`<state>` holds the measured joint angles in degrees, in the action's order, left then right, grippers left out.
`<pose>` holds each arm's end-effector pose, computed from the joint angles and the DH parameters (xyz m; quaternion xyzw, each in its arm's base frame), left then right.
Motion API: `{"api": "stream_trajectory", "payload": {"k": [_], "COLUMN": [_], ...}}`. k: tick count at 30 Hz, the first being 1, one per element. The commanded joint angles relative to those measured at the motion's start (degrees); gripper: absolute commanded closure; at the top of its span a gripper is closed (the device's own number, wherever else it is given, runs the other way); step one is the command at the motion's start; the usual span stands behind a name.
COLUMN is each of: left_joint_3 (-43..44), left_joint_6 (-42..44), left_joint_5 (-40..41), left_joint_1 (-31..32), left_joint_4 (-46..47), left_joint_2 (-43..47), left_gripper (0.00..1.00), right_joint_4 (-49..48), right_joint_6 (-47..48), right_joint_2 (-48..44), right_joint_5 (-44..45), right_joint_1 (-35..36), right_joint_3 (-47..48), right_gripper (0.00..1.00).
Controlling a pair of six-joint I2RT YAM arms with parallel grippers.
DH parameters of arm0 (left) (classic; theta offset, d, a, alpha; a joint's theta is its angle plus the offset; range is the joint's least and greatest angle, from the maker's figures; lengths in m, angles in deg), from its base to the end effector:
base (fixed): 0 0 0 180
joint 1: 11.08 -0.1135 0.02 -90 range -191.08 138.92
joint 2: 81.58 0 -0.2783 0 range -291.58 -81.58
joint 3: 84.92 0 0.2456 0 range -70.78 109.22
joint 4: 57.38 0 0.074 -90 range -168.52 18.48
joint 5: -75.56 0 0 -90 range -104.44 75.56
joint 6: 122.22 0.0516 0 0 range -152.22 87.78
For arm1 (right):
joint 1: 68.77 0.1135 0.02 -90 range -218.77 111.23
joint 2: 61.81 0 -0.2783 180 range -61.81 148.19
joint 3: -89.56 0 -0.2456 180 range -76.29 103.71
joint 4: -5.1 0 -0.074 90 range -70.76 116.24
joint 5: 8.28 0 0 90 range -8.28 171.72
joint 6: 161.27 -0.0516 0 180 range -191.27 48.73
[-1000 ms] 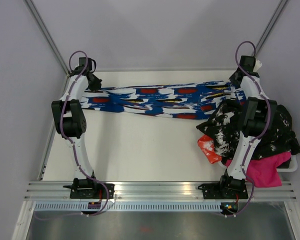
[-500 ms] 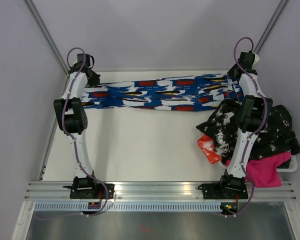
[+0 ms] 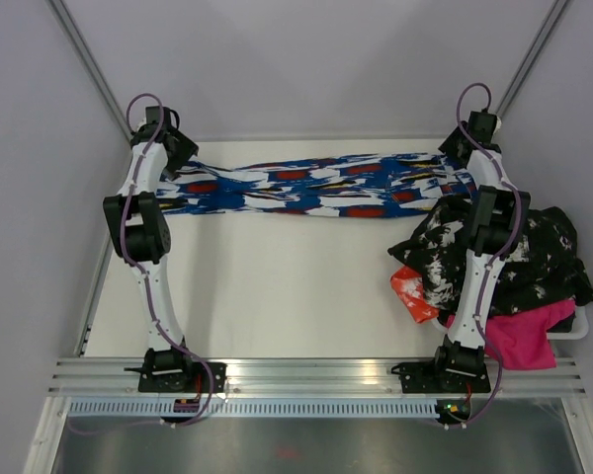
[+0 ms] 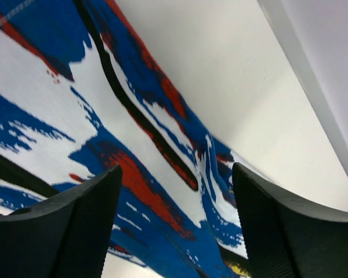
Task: Fold and stack the trousers
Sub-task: Fold the trousers
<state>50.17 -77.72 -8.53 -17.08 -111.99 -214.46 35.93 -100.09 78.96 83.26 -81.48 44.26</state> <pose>0.5278 0.0608 0.2276 -0.4257 0.8443 -0.0628 0.3194 0.5657 -0.1290 0.1881 0.3227 0.8342 0.0507 0.4442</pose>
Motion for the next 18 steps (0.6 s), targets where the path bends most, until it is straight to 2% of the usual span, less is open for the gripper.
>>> {"api": "stream_trajectory", "payload": {"k": [1,2,4,7,10,11,13,14,17,18], "left_joint_3": [3.59,3.86,3.68,2.90,-1.66,-6.20,-11.58,-17.26,-26.51,-27.68], "left_joint_6": [4.53,5.32,8.66,11.31,10.08,9.12,8.50,8.06,6.30,6.12], "left_joint_5": [0.77,0.68,1.38,4.63,6.30,6.57,3.78,2.19,-3.87,-5.28], "left_joint_1": [-1.64,-2.34,-2.79,-2.88,-3.14,-3.31,-4.63,-5.24,-8.75,-9.72], "left_joint_4": [4.43,5.74,6.45,3.48,-0.31,-0.23,2.57,4.41,13.11,14.96], "left_joint_2": [-1.59,-0.72,0.77,3.67,6.21,7.01,9.99,11.05,14.13,14.40], "left_gripper": [0.17,0.13,0.11,0.10,0.10,0.12,0.15,0.17,0.22,0.23], "right_joint_4": [-4.29,-4.21,-4.30,-4.12,-3.51,-2.98,-2.45,-1.49,1.49,2.11], "right_joint_6": [1.13,1.39,2.27,5.08,7.10,7.54,8.25,9.12,11.93,13.42], "right_joint_2": [1.79,2.14,1.62,-1.63,-5.76,-7.60,-9.89,-10.51,-11.92,-12.10], "right_joint_5": [-8.63,-14.14,-17.70,-20.43,-20.17,-20.00,-20.08,-20.09,-19.65,-19.04], "right_joint_1": [-0.47,-0.39,0.05,1.10,2.59,3.04,4.53,5.14,8.04,8.83], "right_joint_3": [6.09,7.32,9.69,8.74,4.97,4.00,0.66,-0.22,-2.86,-3.74], "right_gripper": [0.39,0.33,0.21,0.14,0.14,0.14,0.14,0.14,0.14,0.14]}}
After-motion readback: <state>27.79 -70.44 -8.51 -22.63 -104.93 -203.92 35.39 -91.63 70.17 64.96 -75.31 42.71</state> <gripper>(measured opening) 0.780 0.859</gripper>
